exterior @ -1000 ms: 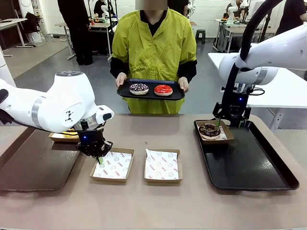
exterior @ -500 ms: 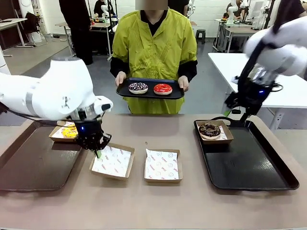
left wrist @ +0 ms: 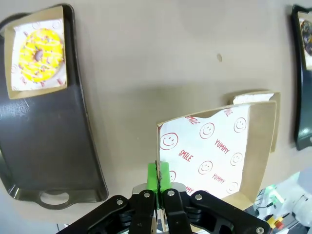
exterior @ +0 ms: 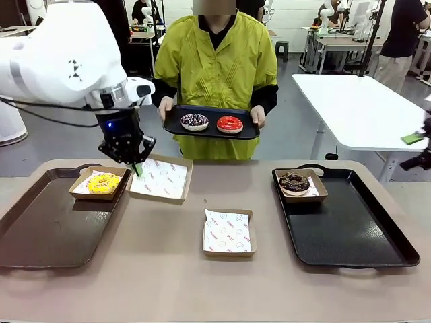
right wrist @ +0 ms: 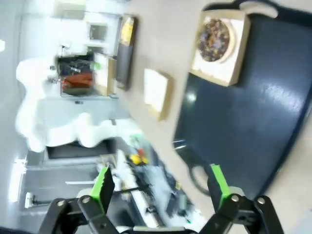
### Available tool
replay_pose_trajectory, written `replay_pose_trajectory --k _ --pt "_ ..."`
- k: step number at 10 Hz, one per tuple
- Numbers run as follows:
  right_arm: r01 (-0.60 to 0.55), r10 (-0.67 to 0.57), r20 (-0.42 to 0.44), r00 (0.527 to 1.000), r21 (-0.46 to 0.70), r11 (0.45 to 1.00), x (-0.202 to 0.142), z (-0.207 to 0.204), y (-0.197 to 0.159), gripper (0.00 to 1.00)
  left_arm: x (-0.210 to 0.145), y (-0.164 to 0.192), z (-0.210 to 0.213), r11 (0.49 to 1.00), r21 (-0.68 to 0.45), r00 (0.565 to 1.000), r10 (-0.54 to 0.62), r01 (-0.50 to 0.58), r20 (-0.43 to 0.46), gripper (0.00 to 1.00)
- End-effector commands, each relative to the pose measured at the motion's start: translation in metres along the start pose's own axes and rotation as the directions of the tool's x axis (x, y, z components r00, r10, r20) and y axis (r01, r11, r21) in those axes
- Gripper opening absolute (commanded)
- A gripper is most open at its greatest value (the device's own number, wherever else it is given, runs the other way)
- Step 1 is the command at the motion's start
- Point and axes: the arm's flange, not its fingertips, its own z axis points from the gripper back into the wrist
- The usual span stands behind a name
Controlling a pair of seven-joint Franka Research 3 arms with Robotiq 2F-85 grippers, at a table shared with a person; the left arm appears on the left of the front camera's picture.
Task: Individually package the donuts and arrange them on the tray.
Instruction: Place the picked Paper togo box on the Handle tray while simultaneously picking up another Paper togo box from the table with the other hand.
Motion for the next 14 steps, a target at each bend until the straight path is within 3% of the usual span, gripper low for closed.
replay_pose_trajectory --k 1,3,6,14 --pt "0.062 -0.092 0.159 0.983 0.185 0.981 -0.02 0.014 -0.022 1.0 0.034 -0.007 0.003 0.996 0.044 0.997 0.073 -0.073 -0.001 0.0" --pt "0.088 -0.155 0.234 0.96 0.274 0.958 -0.053 0.021 -0.044 1.0 0.064 -0.011 0.007 0.992 0.054 0.994 0.109 -0.11 0.015 0.0" --pt "0.115 -0.19 0.25 0.949 0.286 0.951 -0.072 0.014 -0.06 1.0 0.098 -0.012 0.003 0.987 0.076 0.99 0.144 -0.144 0.01 0.0" --pt "0.127 -0.195 0.225 0.955 0.286 0.95 -0.075 0.021 -0.065 1.0 0.095 -0.006 -0.002 0.992 0.044 0.993 0.12 -0.12 0.01 0.0"
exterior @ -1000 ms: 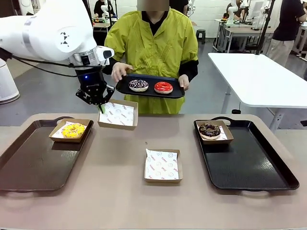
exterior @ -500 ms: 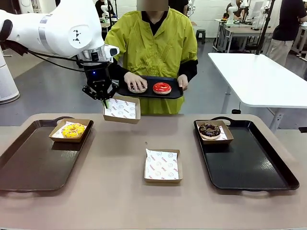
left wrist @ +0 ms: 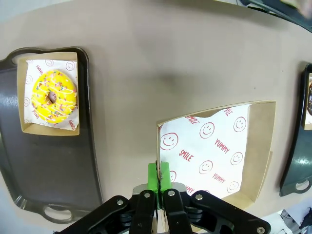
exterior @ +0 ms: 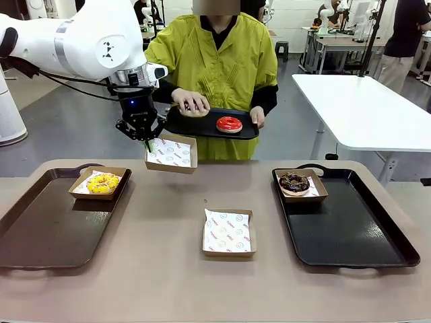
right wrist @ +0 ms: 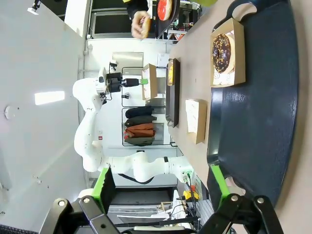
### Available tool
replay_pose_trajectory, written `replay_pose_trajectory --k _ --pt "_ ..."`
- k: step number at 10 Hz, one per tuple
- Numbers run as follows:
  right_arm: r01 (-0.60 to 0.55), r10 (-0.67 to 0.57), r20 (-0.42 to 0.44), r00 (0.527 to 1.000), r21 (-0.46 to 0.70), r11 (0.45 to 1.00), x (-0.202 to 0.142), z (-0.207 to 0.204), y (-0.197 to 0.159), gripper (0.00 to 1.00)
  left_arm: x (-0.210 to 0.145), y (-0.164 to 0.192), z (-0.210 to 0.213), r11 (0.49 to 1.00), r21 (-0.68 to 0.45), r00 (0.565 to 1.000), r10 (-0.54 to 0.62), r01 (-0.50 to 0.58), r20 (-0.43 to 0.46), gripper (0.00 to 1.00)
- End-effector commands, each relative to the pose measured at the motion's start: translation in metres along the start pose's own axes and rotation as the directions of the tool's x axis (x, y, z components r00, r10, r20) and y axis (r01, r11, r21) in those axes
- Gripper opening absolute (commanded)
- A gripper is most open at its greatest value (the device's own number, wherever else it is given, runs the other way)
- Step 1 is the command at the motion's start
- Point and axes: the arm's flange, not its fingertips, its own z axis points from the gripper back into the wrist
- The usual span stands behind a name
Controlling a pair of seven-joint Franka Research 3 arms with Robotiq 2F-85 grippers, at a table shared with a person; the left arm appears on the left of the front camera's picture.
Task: Individually package the donuts and arrange them on the tray.
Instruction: Place the picked Paper togo box on the Handle tray while simultaneously picking up another Paper togo box from the table with the other hand.
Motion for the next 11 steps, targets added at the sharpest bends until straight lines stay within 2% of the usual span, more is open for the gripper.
replay_pose_trajectory --k 1,11 --pt "-0.002 0.002 -0.001 1.0 0.005 1.0 -0.0003 0.0015 0.0014 1.0 -0.0024 0.0022 0.0018 1.0 -0.003 1.0 -0.002 0.002 0.004 0.0" --pt "-0.002 0.002 -0.001 1.0 0.005 1.0 -0.0003 0.0015 0.0014 1.0 -0.0024 0.0022 0.0018 1.0 -0.003 1.0 -0.002 0.002 0.004 0.0"
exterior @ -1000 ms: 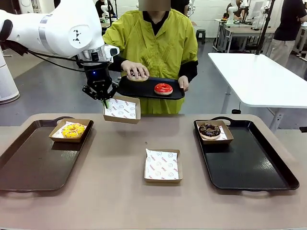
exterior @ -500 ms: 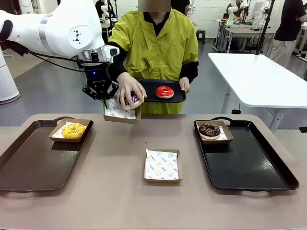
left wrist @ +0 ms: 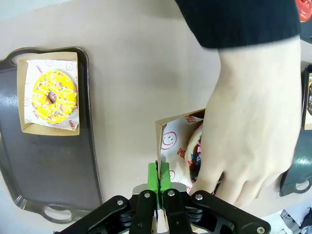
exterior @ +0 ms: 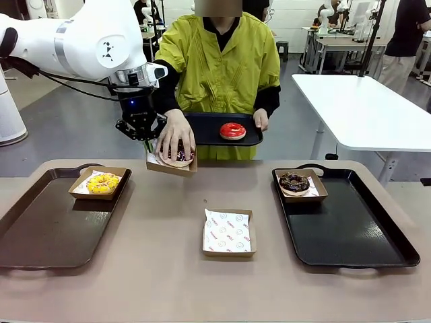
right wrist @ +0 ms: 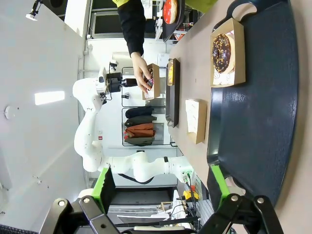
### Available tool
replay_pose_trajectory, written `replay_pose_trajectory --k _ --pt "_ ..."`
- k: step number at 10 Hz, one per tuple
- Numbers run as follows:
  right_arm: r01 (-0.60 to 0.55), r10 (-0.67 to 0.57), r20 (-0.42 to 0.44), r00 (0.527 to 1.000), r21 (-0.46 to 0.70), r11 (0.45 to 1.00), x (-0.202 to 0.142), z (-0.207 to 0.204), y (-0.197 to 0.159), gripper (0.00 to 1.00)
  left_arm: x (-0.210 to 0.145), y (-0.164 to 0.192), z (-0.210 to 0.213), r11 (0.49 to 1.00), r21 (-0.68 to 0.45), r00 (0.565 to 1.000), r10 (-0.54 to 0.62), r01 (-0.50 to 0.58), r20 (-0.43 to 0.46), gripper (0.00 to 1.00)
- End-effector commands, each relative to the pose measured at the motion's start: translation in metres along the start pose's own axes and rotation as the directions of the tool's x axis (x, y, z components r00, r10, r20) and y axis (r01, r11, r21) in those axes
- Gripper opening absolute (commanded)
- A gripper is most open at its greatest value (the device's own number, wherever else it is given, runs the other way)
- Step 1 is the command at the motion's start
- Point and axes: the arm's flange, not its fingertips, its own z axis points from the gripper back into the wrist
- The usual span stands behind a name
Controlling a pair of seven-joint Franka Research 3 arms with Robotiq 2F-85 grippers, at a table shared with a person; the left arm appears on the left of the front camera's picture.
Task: Individually package the donuts and arrange them on the tray.
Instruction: Place the picked Paper togo box on the Handle tray while simultaneously picking up another Paper togo box from the table with the other hand.
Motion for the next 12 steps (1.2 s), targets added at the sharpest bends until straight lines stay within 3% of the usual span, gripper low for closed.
replay_pose_trajectory --k 1,10,12 --pt "-0.002 0.002 -0.001 1.0 0.005 1.0 0.0 0.001 0.001 1.0 -0.002 0.002 0.002 1.0 -0.003 1.0 -0.002 0.002 0.004 0.0" --pt "0.0 0.0 0.0 1.0 0.0 1.0 0.0 0.0 0.0 1.0 0.0 0.0 0.0 1.0 0.0 1.0 0.0 0.0 0.0 0.01" --pt "0.044 -0.066 -0.104 0.992 -0.203 0.978 -0.002 -0.048 0.029 1.0 -0.031 0.025 0.018 0.997 -0.047 0.997 -0.063 0.061 -0.041 0.01"
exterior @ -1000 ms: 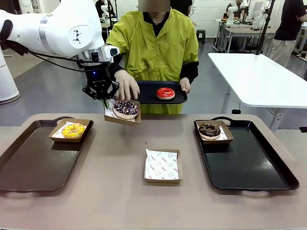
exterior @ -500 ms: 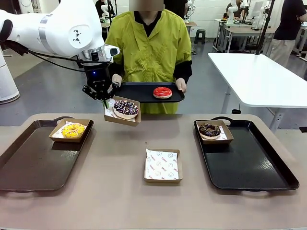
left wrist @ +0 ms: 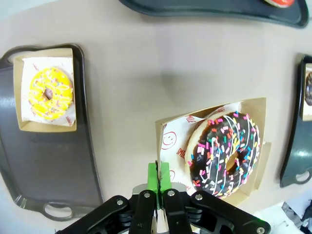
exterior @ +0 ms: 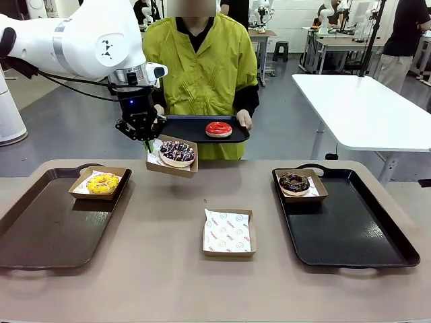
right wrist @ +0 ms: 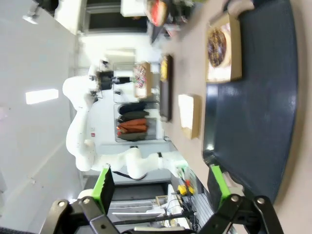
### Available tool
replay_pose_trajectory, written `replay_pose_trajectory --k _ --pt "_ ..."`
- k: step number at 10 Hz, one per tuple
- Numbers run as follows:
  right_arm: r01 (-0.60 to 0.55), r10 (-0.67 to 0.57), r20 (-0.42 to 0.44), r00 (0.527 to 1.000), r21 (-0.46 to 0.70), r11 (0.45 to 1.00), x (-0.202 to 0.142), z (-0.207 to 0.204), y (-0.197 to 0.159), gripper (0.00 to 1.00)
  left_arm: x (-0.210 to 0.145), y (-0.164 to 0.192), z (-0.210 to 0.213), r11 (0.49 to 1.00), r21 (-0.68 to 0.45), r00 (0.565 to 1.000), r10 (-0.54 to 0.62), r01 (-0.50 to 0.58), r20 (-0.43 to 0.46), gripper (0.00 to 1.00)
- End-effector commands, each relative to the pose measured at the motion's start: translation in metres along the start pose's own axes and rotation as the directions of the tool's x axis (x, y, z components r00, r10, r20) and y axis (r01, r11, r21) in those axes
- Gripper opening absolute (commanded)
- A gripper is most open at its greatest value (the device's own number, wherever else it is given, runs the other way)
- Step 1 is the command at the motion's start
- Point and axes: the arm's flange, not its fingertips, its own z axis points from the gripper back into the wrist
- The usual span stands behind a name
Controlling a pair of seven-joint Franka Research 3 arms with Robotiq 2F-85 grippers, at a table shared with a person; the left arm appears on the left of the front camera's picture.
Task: Individually package the donuts and arrange them on the tray.
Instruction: Place the picked Paper togo box on the Handle tray while simultaneously picking up another Paper togo box from the table with the other hand.
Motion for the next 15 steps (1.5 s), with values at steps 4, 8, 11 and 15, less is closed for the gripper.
replay_pose_trajectory --k 4,8,11,15 --pt "0.068 -0.144 -0.129 0.981 -0.47 0.88 0.002 -0.159 0.099 1.0 -0.079 0.107 0.032 0.998 0.06 0.999 -0.023 0.025 -0.022 0.01" --pt "0.009 -0.103 -0.095 0.99 -0.693 0.721 -0.024 -0.274 0.142 1.0 -0.108 0.173 0.032 0.994 0.113 1.0 0.005 -0.004 -0.01 0.01" --pt "-0.013 -0.061 -0.07 0.996 -0.752 0.659 -0.031 -0.31 0.141 1.0 -0.112 0.199 0.026 0.987 0.159 1.0 -0.011 0.012 -0.007 0.01" --pt "-0.036 -0.06 -0.107 0.992 -0.721 0.692 -0.026 -0.31 0.148 1.0 -0.109 0.193 0.027 0.989 0.145 0.999 0.017 -0.012 -0.031 0.01"
